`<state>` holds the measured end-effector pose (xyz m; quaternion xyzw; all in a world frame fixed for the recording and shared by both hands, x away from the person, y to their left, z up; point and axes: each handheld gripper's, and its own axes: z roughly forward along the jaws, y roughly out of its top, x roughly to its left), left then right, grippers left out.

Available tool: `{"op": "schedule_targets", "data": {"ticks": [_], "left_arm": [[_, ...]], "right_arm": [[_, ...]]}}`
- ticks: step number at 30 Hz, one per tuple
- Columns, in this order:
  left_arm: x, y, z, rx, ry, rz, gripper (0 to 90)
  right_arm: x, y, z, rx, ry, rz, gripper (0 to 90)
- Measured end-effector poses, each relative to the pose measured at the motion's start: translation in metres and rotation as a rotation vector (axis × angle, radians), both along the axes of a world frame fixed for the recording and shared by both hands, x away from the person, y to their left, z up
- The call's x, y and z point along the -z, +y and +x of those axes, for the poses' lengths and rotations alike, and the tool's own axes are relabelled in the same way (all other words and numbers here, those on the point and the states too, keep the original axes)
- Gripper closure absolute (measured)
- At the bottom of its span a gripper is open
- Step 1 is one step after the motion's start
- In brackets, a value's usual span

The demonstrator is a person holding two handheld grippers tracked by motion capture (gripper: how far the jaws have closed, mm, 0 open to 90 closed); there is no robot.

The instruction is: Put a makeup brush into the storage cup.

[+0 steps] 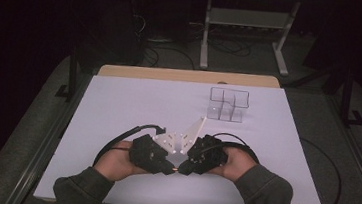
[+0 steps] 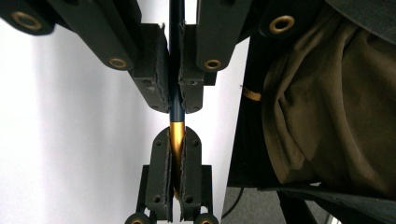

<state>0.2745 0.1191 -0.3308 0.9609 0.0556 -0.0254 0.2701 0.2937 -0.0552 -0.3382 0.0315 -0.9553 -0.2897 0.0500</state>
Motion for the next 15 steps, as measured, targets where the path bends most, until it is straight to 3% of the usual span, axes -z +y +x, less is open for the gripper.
{"op": "schedule_targets", "data": {"ticks": [5,9,15], "left_arm": [[0.000,0.001,0.000,-0.005,0.008,-0.014,82.8],[-0.001,0.004,0.001,-0.026,0.005,-0.030,74.0],[0.000,0.008,0.001,-0.040,0.017,-0.045,70.8]], "right_arm": [[0.001,-0.002,-0.001,0.002,-0.001,0.010,82.4],[0.003,-0.005,-0.003,0.016,-0.005,0.023,82.5],[0.010,-0.013,-0.003,0.040,0.008,0.084,82.5]]}}
